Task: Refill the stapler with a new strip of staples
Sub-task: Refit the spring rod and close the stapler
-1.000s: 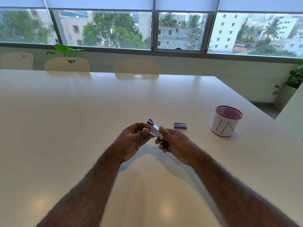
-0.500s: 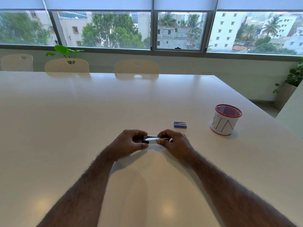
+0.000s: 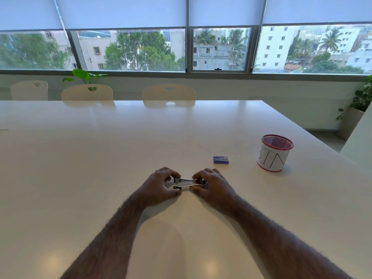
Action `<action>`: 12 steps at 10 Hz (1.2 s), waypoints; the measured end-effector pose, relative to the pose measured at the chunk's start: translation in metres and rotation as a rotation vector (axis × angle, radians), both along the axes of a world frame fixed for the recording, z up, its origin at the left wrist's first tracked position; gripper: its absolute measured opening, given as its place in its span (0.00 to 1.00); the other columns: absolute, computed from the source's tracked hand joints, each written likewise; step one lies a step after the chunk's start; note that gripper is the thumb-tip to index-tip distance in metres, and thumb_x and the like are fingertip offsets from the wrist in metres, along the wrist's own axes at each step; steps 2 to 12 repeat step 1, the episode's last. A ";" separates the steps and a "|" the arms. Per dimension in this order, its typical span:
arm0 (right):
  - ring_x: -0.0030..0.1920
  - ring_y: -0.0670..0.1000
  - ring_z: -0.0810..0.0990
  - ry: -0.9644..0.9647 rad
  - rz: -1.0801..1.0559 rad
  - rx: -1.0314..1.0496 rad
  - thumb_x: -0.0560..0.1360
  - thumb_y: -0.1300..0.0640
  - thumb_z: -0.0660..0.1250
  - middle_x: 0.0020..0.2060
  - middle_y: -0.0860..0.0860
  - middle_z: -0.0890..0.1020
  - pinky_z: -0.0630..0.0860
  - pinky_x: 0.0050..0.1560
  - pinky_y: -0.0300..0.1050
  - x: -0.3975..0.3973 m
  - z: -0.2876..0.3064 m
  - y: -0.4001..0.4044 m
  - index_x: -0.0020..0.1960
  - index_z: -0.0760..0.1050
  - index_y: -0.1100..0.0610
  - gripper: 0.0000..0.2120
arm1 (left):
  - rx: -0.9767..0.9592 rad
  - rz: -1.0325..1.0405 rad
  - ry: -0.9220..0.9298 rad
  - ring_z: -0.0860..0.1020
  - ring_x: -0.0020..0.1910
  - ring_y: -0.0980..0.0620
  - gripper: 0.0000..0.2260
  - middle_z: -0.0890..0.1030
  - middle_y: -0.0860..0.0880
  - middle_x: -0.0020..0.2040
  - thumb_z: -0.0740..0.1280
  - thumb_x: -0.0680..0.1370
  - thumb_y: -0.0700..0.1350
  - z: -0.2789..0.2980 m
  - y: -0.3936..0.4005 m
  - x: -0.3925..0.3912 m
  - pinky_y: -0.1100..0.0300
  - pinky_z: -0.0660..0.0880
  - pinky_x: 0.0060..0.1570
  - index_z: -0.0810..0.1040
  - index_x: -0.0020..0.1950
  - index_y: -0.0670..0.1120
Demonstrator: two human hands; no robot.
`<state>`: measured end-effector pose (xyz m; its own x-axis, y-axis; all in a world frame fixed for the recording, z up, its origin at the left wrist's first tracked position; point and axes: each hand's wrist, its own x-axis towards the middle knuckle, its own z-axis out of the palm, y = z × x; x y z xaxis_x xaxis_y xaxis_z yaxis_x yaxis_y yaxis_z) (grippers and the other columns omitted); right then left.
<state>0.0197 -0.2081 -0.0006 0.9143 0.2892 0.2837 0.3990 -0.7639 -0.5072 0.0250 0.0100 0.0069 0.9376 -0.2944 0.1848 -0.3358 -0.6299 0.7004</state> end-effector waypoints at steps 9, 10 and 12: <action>0.57 0.44 0.69 0.037 -0.033 0.059 0.70 0.38 0.70 0.55 0.43 0.77 0.74 0.56 0.45 -0.006 0.002 0.000 0.65 0.72 0.46 0.26 | -0.026 0.004 0.050 0.74 0.60 0.53 0.31 0.74 0.54 0.61 0.77 0.65 0.54 -0.003 -0.002 -0.007 0.62 0.74 0.58 0.74 0.67 0.52; 0.57 0.44 0.69 0.037 -0.033 0.059 0.70 0.38 0.70 0.55 0.43 0.77 0.74 0.56 0.45 -0.006 0.002 0.000 0.65 0.72 0.46 0.26 | -0.026 0.004 0.050 0.74 0.60 0.53 0.31 0.74 0.54 0.61 0.77 0.65 0.54 -0.003 -0.002 -0.007 0.62 0.74 0.58 0.74 0.67 0.52; 0.57 0.44 0.69 0.037 -0.033 0.059 0.70 0.38 0.70 0.55 0.43 0.77 0.74 0.56 0.45 -0.006 0.002 0.000 0.65 0.72 0.46 0.26 | -0.026 0.004 0.050 0.74 0.60 0.53 0.31 0.74 0.54 0.61 0.77 0.65 0.54 -0.003 -0.002 -0.007 0.62 0.74 0.58 0.74 0.67 0.52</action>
